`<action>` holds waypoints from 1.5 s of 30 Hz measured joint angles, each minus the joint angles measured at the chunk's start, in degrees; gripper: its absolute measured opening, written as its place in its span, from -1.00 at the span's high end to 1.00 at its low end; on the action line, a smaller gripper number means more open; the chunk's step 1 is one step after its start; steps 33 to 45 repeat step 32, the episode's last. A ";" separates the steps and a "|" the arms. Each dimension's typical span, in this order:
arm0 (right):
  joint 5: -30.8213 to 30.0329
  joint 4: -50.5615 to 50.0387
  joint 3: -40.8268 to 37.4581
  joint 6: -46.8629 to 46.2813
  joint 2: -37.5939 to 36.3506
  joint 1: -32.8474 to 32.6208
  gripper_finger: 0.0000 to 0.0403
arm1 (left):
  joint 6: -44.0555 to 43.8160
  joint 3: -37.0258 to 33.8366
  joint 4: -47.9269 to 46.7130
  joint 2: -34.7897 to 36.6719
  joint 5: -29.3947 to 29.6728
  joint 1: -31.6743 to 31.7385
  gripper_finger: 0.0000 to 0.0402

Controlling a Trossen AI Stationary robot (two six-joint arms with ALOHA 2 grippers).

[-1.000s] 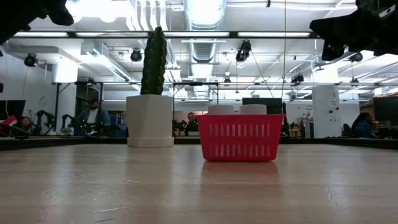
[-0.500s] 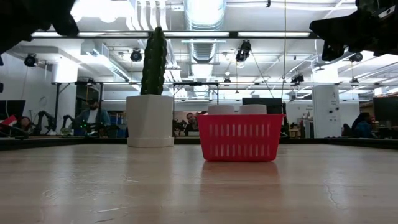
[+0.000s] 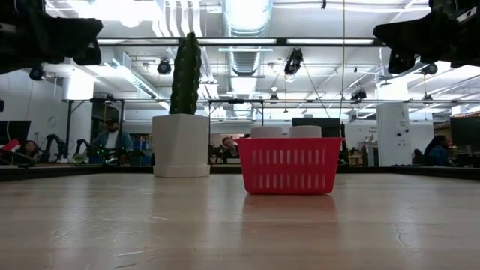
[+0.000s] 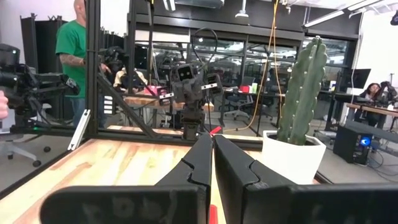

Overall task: Pick and place pill bottles into a basket
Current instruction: Return to Home Position

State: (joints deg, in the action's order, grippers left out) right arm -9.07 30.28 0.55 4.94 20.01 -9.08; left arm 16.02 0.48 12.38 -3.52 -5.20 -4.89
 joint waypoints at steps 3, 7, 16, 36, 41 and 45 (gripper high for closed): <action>0.00 0.02 -0.01 -0.27 0.02 0.00 0.96 | 1.58 0.10 -1.91 -0.02 -0.16 0.00 0.96; -0.01 0.02 -0.01 -0.03 0.02 0.00 0.96 | -2.37 0.35 -4.29 0.12 5.06 0.00 0.97; -0.01 0.01 -0.01 -0.24 0.02 0.00 0.96 | -8.13 0.52 -11.43 0.63 11.82 0.02 0.99; -0.01 0.02 -0.01 -0.28 0.00 0.00 0.96 | -8.18 0.08 -9.95 0.31 8.75 -0.04 0.98; -0.01 0.02 -0.01 -0.28 0.00 0.00 0.96 | -8.18 0.08 -9.95 0.31 8.75 -0.04 0.98; -0.01 0.02 -0.01 -0.28 0.00 0.00 0.96 | -8.18 0.08 -9.95 0.31 8.75 -0.04 0.98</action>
